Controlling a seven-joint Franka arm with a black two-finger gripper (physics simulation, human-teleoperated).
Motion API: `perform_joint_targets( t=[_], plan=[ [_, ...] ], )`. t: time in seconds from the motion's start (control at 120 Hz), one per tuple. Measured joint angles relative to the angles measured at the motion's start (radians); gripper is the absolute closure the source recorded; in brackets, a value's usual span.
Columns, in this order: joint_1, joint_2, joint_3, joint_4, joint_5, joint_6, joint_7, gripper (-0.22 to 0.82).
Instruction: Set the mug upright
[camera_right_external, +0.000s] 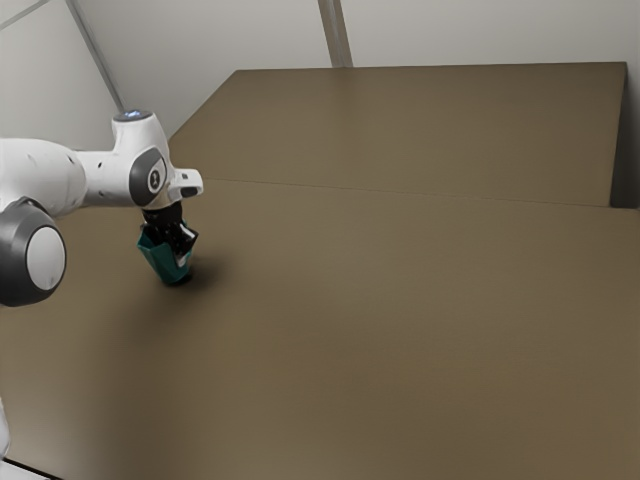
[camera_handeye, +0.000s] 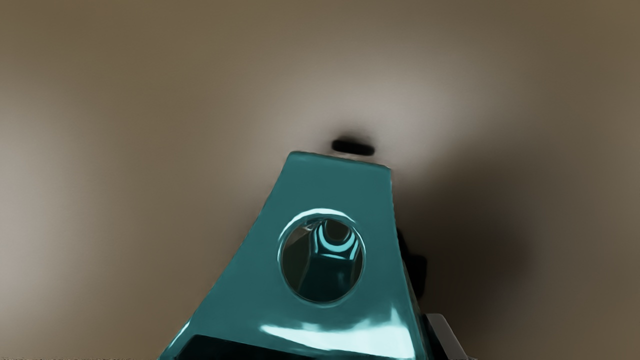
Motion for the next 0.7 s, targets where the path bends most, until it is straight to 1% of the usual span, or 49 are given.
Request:
perform_joint_targets(
  t=[0.142, 0.208, 0.275, 0.342, 0.442, 0.508, 0.567, 0.625, 0.7],
  plan=[
    [0.0, 0.007, 0.001, -0.001, -0.006, 0.0, -0.027, 0.36],
    [0.001, 0.002, 0.001, 0.0, -0.007, -0.002, -0.038, 0.27],
    [0.001, -0.017, 0.003, 0.002, -0.008, -0.007, -0.046, 0.19],
    [0.001, -0.048, 0.008, 0.035, 0.0, -0.037, -0.053, 0.14],
    [0.0, -0.113, 0.01, 0.117, 0.027, -0.117, -0.063, 0.09],
    [0.0, -0.177, 0.003, 0.14, 0.043, -0.188, -0.069, 0.06],
    [-0.006, -0.245, -0.01, 0.19, 0.052, -0.281, -0.077, 0.05],
    [-0.01, -0.282, -0.041, 0.289, 0.055, -0.399, -0.089, 0.04],
    [-0.011, -0.302, -0.119, 0.415, 0.059, -0.535, -0.101, 0.03]
  ],
)
